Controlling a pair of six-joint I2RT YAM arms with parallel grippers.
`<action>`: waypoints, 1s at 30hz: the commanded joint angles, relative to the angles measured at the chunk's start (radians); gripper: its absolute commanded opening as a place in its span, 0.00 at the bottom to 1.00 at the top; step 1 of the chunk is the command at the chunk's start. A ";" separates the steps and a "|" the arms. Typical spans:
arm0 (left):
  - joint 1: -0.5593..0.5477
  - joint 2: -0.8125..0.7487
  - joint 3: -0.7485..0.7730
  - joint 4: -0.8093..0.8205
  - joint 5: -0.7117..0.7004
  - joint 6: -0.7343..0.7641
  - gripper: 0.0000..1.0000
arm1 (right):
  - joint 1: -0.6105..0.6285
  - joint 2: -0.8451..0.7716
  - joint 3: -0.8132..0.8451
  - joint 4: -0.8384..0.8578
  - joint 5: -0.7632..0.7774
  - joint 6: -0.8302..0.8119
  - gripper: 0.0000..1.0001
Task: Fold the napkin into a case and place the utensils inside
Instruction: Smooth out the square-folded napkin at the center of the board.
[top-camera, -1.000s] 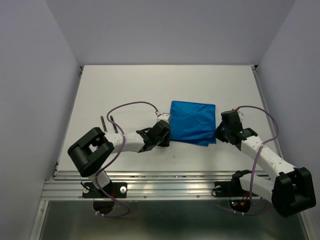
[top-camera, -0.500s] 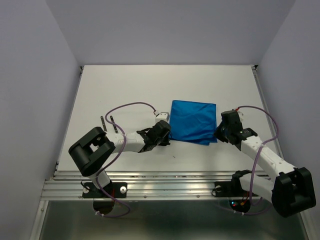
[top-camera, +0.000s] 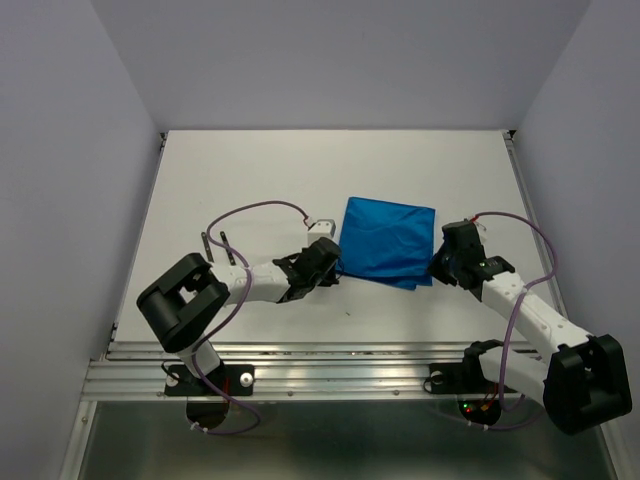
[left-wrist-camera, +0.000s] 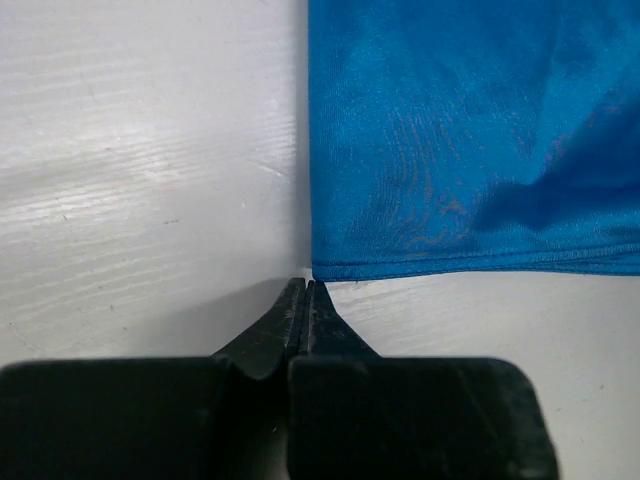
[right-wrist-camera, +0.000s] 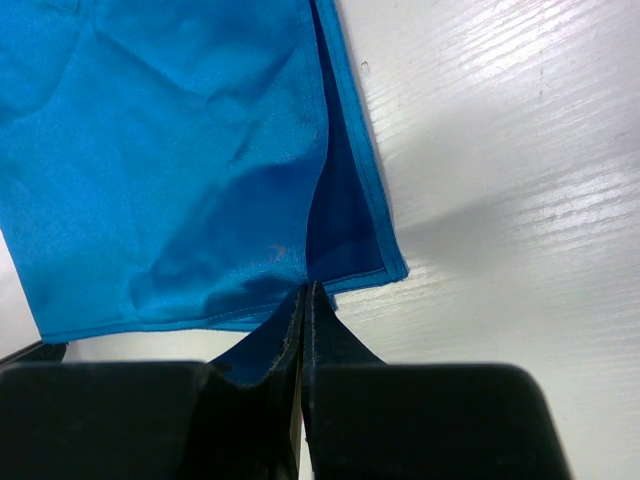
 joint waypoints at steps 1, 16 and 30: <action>0.017 -0.048 0.044 -0.011 -0.065 0.031 0.00 | 0.007 -0.002 0.042 0.042 -0.009 -0.006 0.01; 0.075 -0.097 0.007 0.007 0.042 0.080 0.14 | 0.007 0.033 0.067 0.096 0.006 0.008 0.01; 0.072 -0.091 -0.062 0.118 0.214 0.134 0.44 | 0.007 0.042 0.081 0.077 0.025 0.008 0.01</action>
